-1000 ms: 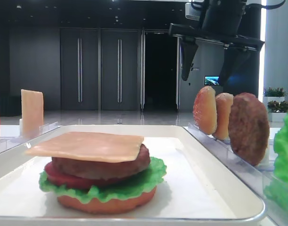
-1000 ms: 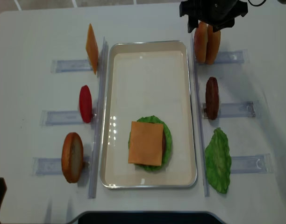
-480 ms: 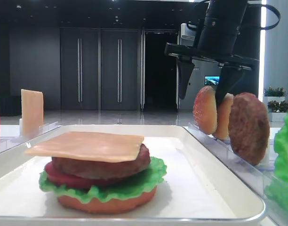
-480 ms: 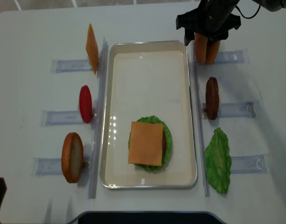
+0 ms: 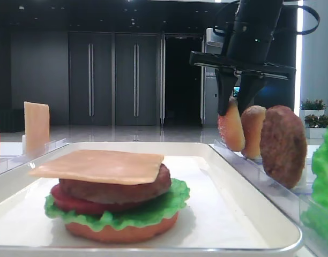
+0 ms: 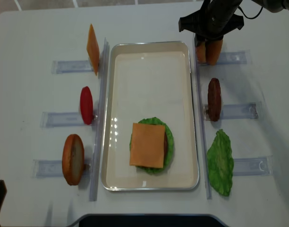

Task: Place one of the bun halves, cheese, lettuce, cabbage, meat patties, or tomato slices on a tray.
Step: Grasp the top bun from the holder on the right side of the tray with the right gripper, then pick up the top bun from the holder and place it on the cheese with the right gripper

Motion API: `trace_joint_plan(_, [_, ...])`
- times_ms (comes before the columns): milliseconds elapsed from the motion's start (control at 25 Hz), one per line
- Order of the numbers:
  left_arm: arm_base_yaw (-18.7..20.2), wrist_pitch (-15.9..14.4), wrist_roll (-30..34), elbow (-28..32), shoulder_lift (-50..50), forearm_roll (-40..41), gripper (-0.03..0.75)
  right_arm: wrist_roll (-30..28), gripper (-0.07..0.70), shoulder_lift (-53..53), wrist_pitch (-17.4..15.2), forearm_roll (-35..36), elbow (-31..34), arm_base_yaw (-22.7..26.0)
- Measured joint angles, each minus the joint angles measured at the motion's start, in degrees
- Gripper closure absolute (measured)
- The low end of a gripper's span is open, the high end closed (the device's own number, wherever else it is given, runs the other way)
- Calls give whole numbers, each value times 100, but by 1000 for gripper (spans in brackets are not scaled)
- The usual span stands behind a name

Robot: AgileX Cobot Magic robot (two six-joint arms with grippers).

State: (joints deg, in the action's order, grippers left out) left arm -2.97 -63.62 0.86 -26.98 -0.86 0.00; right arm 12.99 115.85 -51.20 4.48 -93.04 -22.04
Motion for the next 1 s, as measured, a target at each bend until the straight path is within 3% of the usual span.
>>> trace_joint_plan(640, [0, 0, 0, 0, 0, 0, 272, -30, 423, -425, -213, 124, 0, -168])
trace_joint_plan(1000, [0, 0, 0, 0, 0, 0, 272, -129, 423, -1148, -800, 670, 0, -433])
